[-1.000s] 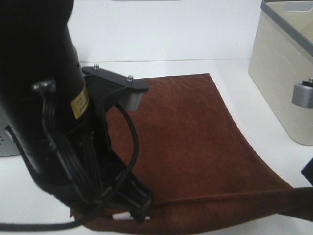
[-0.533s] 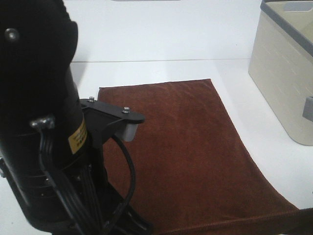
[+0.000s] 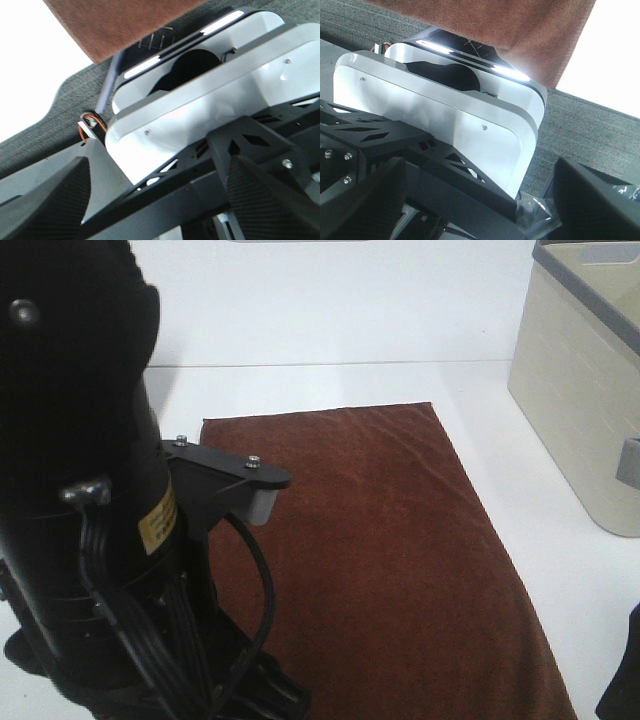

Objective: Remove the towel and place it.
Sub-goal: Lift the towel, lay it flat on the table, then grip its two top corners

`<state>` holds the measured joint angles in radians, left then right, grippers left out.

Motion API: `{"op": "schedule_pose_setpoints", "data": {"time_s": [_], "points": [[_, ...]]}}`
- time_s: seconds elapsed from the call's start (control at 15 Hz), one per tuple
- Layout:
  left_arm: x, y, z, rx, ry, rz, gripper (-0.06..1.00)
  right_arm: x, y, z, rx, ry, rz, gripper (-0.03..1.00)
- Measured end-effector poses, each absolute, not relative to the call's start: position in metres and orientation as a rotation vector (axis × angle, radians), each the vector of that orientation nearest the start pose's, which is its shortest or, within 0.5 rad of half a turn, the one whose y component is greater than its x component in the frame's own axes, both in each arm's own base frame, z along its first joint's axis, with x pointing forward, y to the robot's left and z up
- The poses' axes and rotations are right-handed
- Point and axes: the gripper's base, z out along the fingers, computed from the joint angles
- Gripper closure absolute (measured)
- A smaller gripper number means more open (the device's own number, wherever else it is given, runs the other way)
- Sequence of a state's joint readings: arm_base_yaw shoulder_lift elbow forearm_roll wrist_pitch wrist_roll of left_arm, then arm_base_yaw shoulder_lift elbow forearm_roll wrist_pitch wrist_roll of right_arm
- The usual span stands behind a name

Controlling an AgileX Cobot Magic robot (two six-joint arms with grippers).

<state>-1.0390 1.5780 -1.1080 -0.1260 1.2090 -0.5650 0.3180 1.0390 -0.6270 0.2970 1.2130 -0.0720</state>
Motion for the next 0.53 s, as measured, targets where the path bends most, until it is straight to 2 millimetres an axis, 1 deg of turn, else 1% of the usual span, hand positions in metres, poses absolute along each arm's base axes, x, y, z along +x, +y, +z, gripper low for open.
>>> {"op": "schedule_pose_setpoints", "data": {"time_s": [0.13,0.2,0.33,0.4,0.53], "points": [[0.141,-0.242,0.242,0.649,3.144,-0.061,0.22,0.134,0.07,0.251,-0.463,2.993,0.444,0.27],[0.148,-0.239,0.243,0.613,3.135,-0.057,0.22,0.142,0.072,0.259,-0.465,2.951,0.446,0.31],[0.17,-0.233,0.255,0.544,3.083,-0.061,0.22,0.161,0.077,0.273,-0.474,2.897,0.431,0.38],[0.182,-0.23,0.26,0.509,3.046,-0.074,0.22,0.172,0.08,0.278,-0.473,2.878,0.42,0.39],[0.208,-0.224,0.274,0.419,2.957,-0.153,0.22,0.195,0.087,0.287,-0.472,2.853,0.408,0.4]]}}
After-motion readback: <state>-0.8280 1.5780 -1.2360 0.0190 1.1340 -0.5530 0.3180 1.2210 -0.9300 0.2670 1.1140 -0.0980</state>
